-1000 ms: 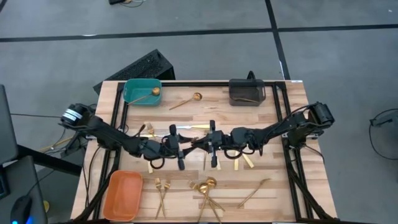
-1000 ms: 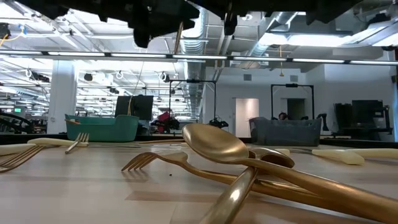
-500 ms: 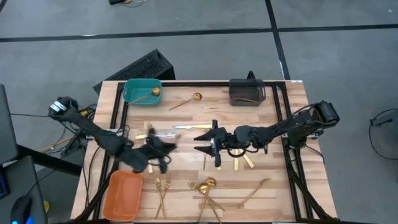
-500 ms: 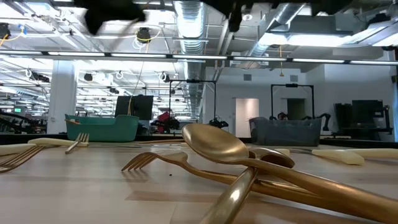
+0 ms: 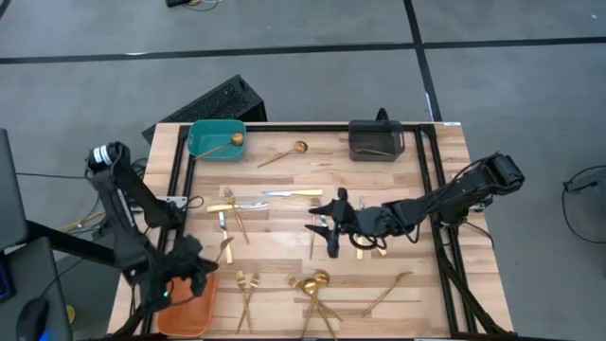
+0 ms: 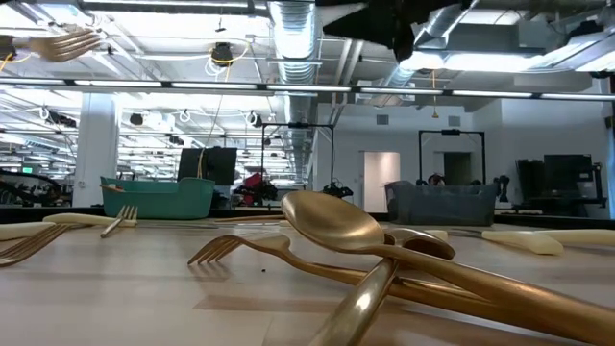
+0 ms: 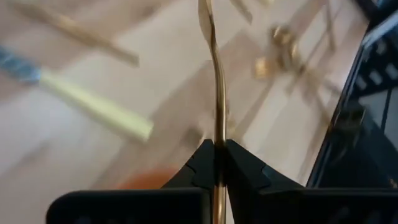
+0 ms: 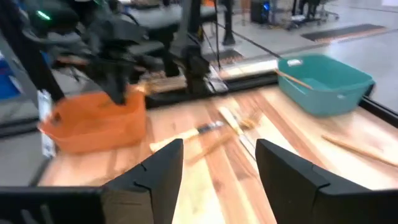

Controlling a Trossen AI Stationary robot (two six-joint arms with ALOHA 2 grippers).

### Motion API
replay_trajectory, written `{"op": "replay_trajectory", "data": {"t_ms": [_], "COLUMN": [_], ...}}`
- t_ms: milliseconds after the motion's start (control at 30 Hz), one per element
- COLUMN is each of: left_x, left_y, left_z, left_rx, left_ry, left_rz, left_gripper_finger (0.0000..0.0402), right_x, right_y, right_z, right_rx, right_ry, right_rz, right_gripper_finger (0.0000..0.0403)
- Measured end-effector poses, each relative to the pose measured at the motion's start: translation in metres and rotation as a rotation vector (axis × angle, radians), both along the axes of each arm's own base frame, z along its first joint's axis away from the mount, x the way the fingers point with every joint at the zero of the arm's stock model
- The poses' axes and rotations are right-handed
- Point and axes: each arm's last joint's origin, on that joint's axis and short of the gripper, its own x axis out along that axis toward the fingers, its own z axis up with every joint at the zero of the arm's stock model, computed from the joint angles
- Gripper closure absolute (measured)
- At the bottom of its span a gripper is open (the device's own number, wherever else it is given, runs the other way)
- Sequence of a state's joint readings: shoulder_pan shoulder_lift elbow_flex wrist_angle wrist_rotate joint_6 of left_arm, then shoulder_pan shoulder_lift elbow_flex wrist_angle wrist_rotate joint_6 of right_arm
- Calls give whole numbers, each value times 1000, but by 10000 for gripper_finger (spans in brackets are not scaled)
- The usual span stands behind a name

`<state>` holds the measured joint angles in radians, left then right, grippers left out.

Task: Sort silverware by color (type)
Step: Put the fork into the orange bin, then put the fork into the orange bin from the black bin

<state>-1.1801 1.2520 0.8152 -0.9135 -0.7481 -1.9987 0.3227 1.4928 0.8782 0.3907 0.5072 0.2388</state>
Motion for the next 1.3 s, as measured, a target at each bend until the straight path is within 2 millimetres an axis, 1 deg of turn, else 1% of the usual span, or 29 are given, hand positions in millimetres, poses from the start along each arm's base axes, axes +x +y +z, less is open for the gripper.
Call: {"op": "replay_trajectory", "data": {"t_ms": [133, 233, 367, 467, 600, 700, 800, 967, 1100, 1200, 1300], "left_x": [-14, -19, -24, -27, -26, -23, -19, -16, -15, -12, -7], "left_y": [-17, -31, -46, -50, -47, -42, -38, -31, -28, -24, -18], "left_z": [-11, -10, -3, -2, -8, -11, -11, -12, -12, -9, -2], "left_rx": [-62, -129, -109, -62, 5, 31, 46, 72, 85, 74, 87], "left_ry": [109, 166, 191, 226, 254, 283, 317, 408, 441, 429, 353], "left_rz": [-32, -74, -113, -129, -117, -95, -85, -55, -39, -20, -8], "left_gripper_finger": [394, 394, 394, 394, 393, 383, 357, 295, 249, 229, 223], "right_x": [-1, 0, 1, 2, 1, 0, -2, -5, -11, -17, -22], "right_y": [1, -2, -7, -8, -7, -5, -1, 2, 12, 21, 28], "right_z": [0, -2, -1, -2, -2, -4, -6, -12, -17, -20, -22], "right_rx": [-4, -4, 13, 27, 52, 58, 63, 79, 91, 53, 19], "right_ry": [1, 20, 11, 9, 8, 24, 44, 98, 143, 161, 178], "right_rz": [-15, -24, -42, -50, -52, -46, -39, -39, -59, -115, -135], "right_gripper_finger": [177, 178, 178, 178, 178, 178, 178, 178, 178, 178, 178]}}
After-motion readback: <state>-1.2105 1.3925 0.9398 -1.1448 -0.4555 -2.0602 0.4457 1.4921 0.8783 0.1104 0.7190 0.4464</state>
